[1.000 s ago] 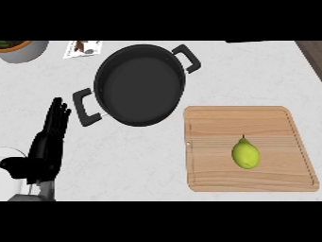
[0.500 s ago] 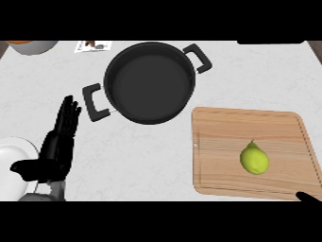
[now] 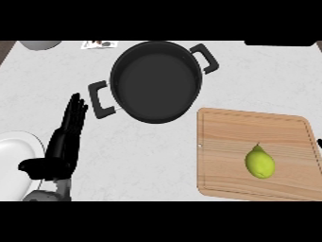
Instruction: Pick the pear from the cutting board and place it in the pot
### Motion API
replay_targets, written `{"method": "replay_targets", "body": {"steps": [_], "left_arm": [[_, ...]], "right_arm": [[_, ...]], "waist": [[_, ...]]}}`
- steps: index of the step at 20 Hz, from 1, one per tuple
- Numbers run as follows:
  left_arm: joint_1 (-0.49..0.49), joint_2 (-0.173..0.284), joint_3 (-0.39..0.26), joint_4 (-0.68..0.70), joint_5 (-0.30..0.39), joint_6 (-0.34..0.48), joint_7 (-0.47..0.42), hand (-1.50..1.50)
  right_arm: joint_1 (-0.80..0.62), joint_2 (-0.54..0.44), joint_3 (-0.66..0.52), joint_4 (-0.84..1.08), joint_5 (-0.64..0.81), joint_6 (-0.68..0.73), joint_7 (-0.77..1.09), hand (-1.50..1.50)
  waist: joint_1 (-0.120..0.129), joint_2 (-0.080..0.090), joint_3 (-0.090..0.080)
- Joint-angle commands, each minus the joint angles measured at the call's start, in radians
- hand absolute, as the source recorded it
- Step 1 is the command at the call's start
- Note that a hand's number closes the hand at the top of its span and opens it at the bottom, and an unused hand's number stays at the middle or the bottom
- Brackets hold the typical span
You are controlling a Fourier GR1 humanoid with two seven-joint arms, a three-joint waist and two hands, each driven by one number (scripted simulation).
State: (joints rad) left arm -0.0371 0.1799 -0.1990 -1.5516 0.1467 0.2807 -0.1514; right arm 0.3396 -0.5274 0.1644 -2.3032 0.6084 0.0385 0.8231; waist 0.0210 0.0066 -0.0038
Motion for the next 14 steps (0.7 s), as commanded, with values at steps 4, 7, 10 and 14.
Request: {"method": "replay_targets", "body": {"steps": [4,7,10,14], "left_arm": [[0.002,-0.026,0.017,0.044,-0.014,-0.008,-0.030,0.00],[0.010,0.015,0.056,-0.041,-0.009,-0.023,0.033,0.00],[-0.019,-0.005,0.055,0.049,0.002,-0.045,-0.020,0.00],[0.086,-0.006,0.050,-0.023,-0.002,-0.050,-0.038,0.00]], "right_arm": [[-0.289,0.112,0.110,0.120,0.010,0.177,0.269,-1.50],[-0.215,0.143,0.115,0.168,0.057,0.139,0.183,-1.50],[-0.313,0.175,0.160,0.243,0.079,0.218,0.341,-1.50],[-0.259,0.197,0.146,0.252,0.073,0.217,0.304,-1.50]], "waist": [[-0.012,-0.005,0.003],[-0.019,-0.007,0.004],[-0.013,-0.004,0.003],[-0.017,-0.008,0.003]]}}
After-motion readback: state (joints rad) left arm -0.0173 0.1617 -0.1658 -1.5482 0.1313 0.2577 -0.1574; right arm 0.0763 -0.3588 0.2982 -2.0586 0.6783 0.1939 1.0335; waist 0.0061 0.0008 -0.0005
